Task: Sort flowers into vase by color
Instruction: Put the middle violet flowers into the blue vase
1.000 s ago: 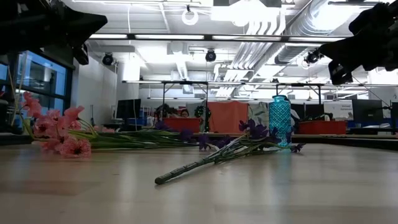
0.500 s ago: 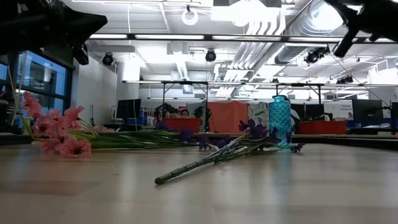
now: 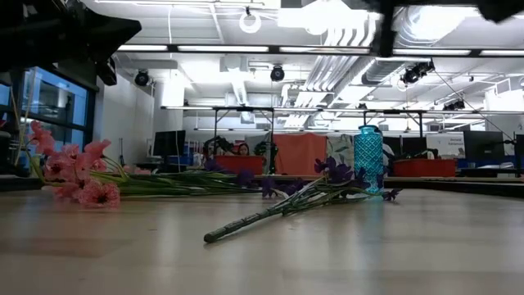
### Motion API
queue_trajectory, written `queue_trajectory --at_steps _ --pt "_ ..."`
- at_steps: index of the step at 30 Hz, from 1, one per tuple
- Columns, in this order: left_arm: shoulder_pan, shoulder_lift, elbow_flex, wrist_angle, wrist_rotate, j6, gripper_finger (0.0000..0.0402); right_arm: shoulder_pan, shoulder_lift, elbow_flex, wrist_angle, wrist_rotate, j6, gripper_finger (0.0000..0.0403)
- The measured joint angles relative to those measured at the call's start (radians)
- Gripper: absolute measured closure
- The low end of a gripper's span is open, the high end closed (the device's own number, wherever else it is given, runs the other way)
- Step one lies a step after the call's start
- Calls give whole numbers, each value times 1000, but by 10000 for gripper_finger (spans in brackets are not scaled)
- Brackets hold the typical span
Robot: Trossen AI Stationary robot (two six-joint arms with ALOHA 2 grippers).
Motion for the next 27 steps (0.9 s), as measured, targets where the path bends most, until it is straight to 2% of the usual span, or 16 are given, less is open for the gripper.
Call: queue_trajectory --at_steps 4,9,12,15,22,24,27 --pt "0 0 0 0 0 0 401 2 229 218 -128 -183 38 402" --pt "0 0 0 0 0 0 401 -23 408 469 -605 -402 183 398" --pt "0 0 0 0 0 0 401 -27 499 591 -814 -488 243 375" --pt "0 0 0 0 0 0 401 -27 589 687 -946 -551 313 329" --pt "0 0 0 0 0 0 401 -38 750 861 -1152 -541 440 188" --pt "0 0 0 0 0 0 401 -47 786 892 -1228 -525 499 160" --pt "0 0 0 0 0 0 401 -54 813 920 -1328 -460 564 139"
